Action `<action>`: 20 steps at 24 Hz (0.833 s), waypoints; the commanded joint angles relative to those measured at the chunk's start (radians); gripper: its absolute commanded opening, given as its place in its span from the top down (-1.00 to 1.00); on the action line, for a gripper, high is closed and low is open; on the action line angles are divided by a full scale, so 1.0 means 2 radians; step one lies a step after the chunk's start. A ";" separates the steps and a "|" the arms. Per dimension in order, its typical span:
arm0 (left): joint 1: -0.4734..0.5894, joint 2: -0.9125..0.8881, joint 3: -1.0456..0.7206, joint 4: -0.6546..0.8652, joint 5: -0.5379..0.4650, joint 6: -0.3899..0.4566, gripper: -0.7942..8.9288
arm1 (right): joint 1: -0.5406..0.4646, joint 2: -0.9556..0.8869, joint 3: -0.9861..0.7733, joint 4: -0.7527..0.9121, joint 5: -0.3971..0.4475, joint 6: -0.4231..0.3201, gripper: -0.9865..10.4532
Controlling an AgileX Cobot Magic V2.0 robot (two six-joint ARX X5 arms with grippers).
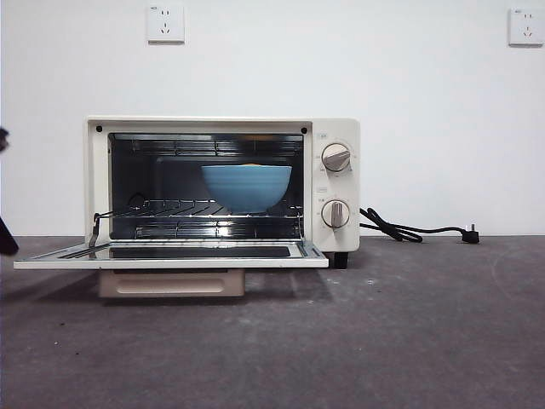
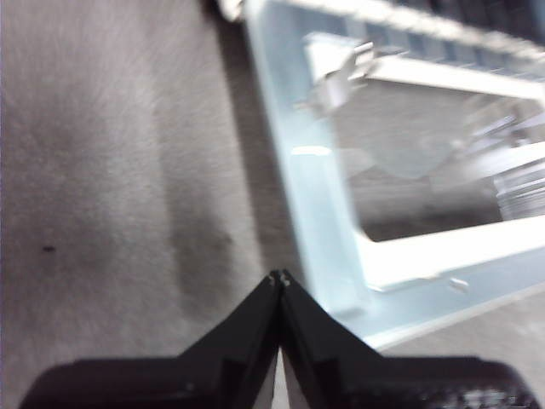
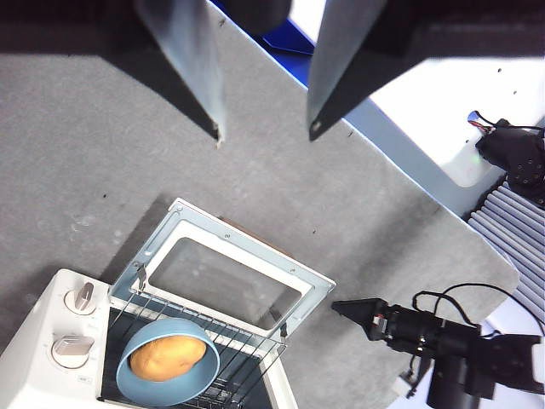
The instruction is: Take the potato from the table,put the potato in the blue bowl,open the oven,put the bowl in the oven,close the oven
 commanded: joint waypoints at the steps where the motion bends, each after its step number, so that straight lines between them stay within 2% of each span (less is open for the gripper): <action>1: 0.001 0.028 -0.005 0.020 0.003 0.004 0.85 | 0.001 0.001 0.000 0.000 0.000 0.005 0.55; 4: 0.001 0.047 -0.005 0.033 0.005 0.004 0.86 | 0.001 0.003 0.000 0.000 0.000 0.007 0.55; 9: -0.002 0.074 -0.005 0.057 0.044 0.000 0.86 | 0.001 0.004 0.000 0.000 0.000 0.007 0.55; 15: -0.009 0.076 -0.005 0.059 0.055 0.000 0.86 | 0.001 0.007 0.000 0.000 0.001 0.007 0.55; 20: -0.009 0.077 -0.005 0.060 0.095 0.000 0.86 | 0.001 0.007 0.000 0.000 0.002 0.007 0.55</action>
